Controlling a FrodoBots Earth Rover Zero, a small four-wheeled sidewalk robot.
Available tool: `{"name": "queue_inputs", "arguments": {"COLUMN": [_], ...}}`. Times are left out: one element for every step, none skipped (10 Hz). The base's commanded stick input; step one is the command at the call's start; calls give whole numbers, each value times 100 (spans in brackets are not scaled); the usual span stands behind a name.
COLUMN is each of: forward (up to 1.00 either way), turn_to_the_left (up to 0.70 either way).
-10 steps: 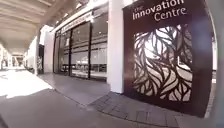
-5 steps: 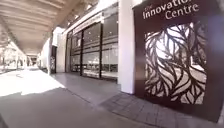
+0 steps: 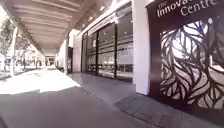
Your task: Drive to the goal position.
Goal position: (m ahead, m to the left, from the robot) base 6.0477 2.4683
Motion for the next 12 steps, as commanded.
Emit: {"name": "queue_inputs", "arguments": {"forward": [0,0,0,0,0,10,37,63,70,70,70,70], "turn_to_the_left": [70,70,70,70,70,0,0,0,0,0,0,0]}}
